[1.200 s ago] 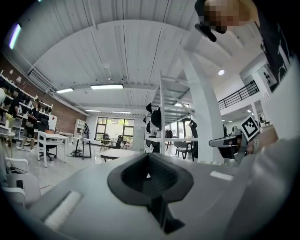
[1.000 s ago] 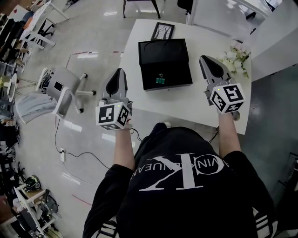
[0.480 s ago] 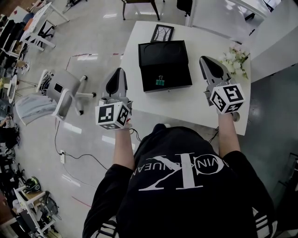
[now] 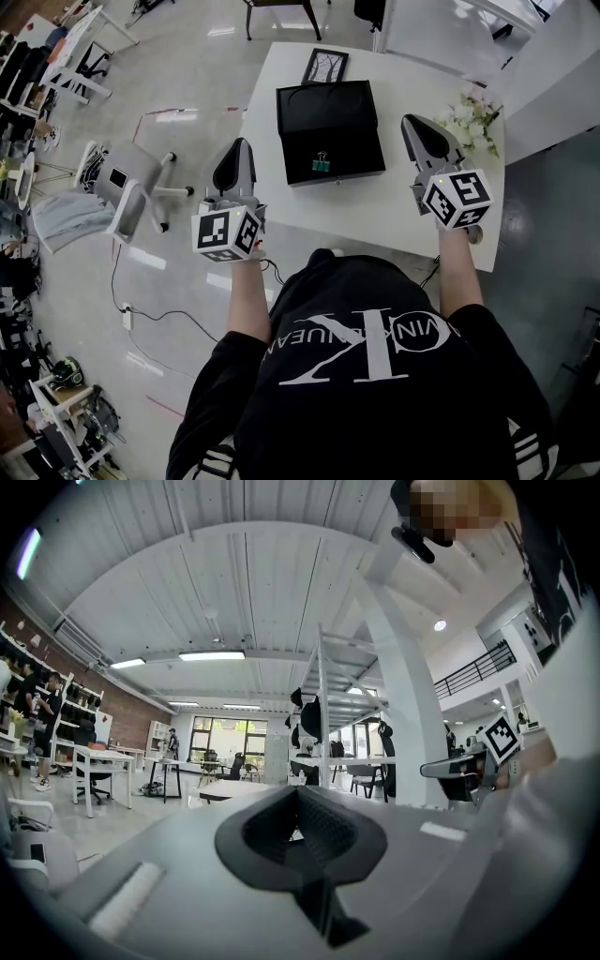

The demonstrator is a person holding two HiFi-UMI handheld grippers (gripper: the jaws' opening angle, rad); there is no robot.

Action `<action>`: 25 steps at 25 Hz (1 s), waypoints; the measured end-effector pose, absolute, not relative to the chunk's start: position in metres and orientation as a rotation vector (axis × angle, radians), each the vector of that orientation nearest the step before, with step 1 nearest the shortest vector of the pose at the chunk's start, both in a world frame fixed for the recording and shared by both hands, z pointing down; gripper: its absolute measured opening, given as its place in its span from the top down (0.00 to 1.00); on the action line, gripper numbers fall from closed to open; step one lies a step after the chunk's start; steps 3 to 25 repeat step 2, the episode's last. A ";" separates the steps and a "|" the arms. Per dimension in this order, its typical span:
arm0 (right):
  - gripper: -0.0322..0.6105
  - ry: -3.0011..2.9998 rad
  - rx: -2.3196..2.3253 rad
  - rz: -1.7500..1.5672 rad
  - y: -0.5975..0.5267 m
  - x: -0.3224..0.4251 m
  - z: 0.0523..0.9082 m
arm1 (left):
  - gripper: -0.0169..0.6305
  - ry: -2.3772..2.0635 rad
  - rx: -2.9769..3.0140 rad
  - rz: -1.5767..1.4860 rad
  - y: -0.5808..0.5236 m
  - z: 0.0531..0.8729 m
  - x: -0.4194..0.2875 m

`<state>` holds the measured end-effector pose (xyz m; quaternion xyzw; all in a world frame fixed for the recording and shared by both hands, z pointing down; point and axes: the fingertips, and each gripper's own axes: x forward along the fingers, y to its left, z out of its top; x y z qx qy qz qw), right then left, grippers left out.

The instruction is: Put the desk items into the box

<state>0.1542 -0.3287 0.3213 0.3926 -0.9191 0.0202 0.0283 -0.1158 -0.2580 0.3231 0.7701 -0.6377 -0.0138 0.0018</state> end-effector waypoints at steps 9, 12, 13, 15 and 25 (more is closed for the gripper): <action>0.92 -2.837 1.210 0.067 -0.329 0.156 0.323 | 0.96 -2.002 2.415 -0.042 -0.259 0.324 -0.114; 0.92 -2.837 1.210 0.067 -0.329 0.156 0.323 | 0.96 -2.002 2.415 -0.042 -0.259 0.324 -0.114; 0.92 -2.837 1.210 0.067 -0.329 0.156 0.323 | 0.96 -2.002 2.415 -0.042 -0.259 0.324 -0.114; 0.92 -2.837 1.210 0.067 -0.329 0.156 0.323 | 0.96 -2.002 2.415 -0.042 -0.259 0.324 -0.114; 0.92 -2.837 1.210 0.067 -0.329 0.156 0.323 | 0.96 -2.002 2.415 -0.042 -0.259 0.324 -0.114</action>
